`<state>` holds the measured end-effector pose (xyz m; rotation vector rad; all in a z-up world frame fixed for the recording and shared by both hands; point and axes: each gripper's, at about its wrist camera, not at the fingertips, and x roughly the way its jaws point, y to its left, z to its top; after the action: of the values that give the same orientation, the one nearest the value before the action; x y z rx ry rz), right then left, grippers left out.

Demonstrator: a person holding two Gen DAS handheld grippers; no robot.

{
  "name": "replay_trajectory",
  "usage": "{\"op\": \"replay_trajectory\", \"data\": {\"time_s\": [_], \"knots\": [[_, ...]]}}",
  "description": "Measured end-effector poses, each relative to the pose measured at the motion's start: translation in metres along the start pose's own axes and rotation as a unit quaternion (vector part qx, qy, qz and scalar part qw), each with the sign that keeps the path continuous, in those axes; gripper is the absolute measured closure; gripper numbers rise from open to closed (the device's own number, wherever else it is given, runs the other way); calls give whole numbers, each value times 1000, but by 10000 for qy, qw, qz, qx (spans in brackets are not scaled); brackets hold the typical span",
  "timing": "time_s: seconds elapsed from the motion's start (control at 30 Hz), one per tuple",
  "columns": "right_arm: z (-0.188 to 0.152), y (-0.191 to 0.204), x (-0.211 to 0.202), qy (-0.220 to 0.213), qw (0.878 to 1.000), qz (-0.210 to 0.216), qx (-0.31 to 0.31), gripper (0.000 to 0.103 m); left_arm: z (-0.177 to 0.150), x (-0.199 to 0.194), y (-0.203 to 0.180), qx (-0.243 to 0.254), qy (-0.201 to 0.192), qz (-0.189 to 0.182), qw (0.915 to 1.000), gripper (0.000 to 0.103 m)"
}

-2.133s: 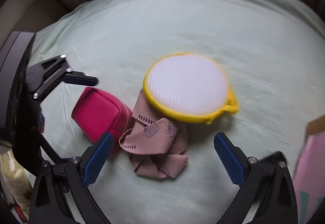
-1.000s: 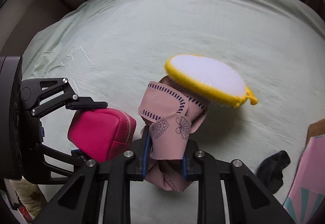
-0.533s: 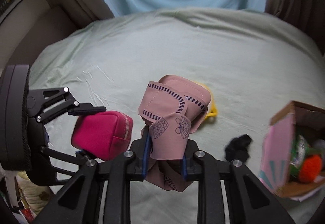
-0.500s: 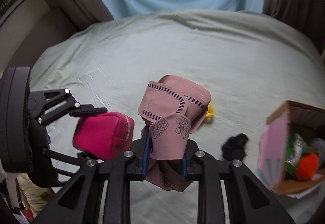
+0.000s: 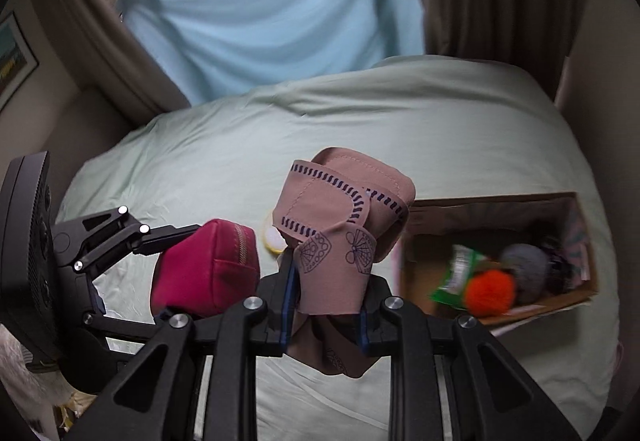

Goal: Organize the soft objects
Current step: 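Carry the pink pouch with the left tool while the right tool carries the pink cloth to the box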

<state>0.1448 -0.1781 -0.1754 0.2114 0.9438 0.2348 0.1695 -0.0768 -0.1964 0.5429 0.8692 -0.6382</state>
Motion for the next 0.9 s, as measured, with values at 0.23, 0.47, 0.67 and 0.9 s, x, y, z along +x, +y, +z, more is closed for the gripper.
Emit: {"op": "replay_trajectory", "data": {"time_s": [0.23,0.47,0.67,0.9], "knots": [[18,-97,-48,-57,9999,-118,8,81,72,16,-51,-1166,52,-180,9930,56],[36,-182,-59,130,9994,-270,147,81,128,63,-87,-2078,310,-214,9774,56],[45,-227,-27,547,9979,-224,250,81,146,125,-96,-2769,802,-299,9571,56],[42,-264,32,1204,9913,-44,527,81,145,192,-91,-3218,1436,-288,9354,56]]}}
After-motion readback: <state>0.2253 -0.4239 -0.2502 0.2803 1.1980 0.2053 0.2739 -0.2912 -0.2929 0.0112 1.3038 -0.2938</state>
